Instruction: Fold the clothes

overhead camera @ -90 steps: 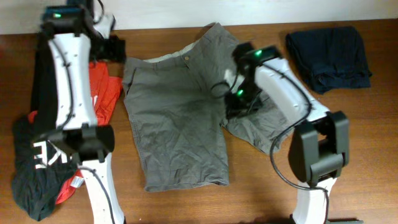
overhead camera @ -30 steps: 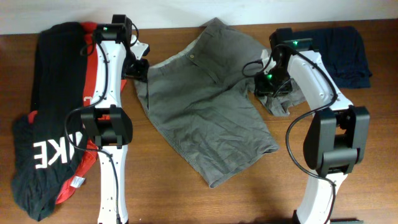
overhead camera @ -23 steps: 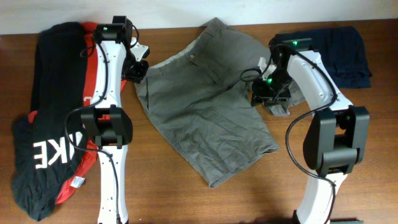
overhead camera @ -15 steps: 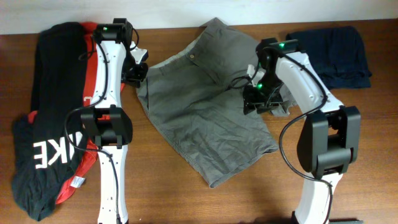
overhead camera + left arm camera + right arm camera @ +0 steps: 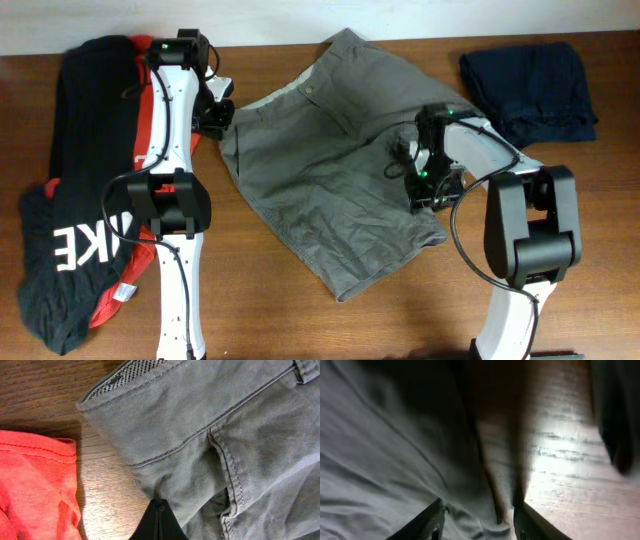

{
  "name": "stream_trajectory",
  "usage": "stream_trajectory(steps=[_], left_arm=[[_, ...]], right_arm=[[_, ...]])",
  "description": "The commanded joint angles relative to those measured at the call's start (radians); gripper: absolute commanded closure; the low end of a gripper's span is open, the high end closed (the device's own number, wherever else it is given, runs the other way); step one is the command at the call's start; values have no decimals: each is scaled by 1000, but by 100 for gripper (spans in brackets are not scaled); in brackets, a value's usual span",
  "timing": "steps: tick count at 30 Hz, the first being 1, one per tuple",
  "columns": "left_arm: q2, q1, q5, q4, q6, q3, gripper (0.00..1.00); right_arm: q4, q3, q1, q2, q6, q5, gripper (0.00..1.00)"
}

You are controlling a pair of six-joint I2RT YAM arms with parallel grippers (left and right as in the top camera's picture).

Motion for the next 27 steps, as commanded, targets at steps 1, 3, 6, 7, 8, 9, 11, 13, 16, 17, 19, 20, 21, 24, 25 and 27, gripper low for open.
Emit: stream_trajectory(steps=[1, 3, 6, 7, 8, 9, 11, 13, 16, 17, 19, 20, 21, 24, 25, 27], left_arm=[[-12, 8, -6, -4, 2, 2, 100], [-13, 8, -6, -10, 2, 2, 100], [-13, 7, -2, -10, 2, 2, 100], [-13, 4, 26, -10, 2, 2, 100], [-12, 3, 41, -10, 2, 2, 100], [-12, 0, 65, -10, 2, 2, 100], [-12, -14, 81, -10, 2, 2, 100], [-12, -30, 81, -10, 2, 2, 100], [-12, -59, 80, -10, 2, -9, 100], [-12, -68, 79, -10, 2, -16, 100], [-12, -86, 71, -10, 2, -35, 100], [-12, -93, 69, -10, 2, -45, 100], [-12, -97, 69, -10, 2, -51, 100], [-12, -103, 53, -10, 2, -57, 100], [-12, -103, 50, -10, 3, -57, 100], [-12, -102, 47, -10, 29, -57, 100]], right_arm=[[46, -60, -15, -16, 29, 29, 64], [73, -81, -42, -16, 75, 53, 91], [99, -91, -107, -16, 85, 60, 96], [118, -91, -146, -16, 85, 58, 96], [126, -91, -161, -16, 85, 58, 96], [145, -91, -190, -16, 84, 49, 96], [193, -91, -248, -16, 84, 9, 96], [240, -90, -288, -16, 64, -48, 96], [294, -90, -318, -16, 64, -67, 96], [305, -90, -323, -16, 64, -66, 96], [336, -89, -339, -16, 64, -66, 96], [347, -89, -348, -16, 64, -66, 96], [357, -89, -357, -16, 64, -66, 96], [383, -81, -401, -16, 64, -66, 96], [380, -73, -418, -16, 64, -67, 96], [356, -51, -446, -16, 47, -87, 96]])
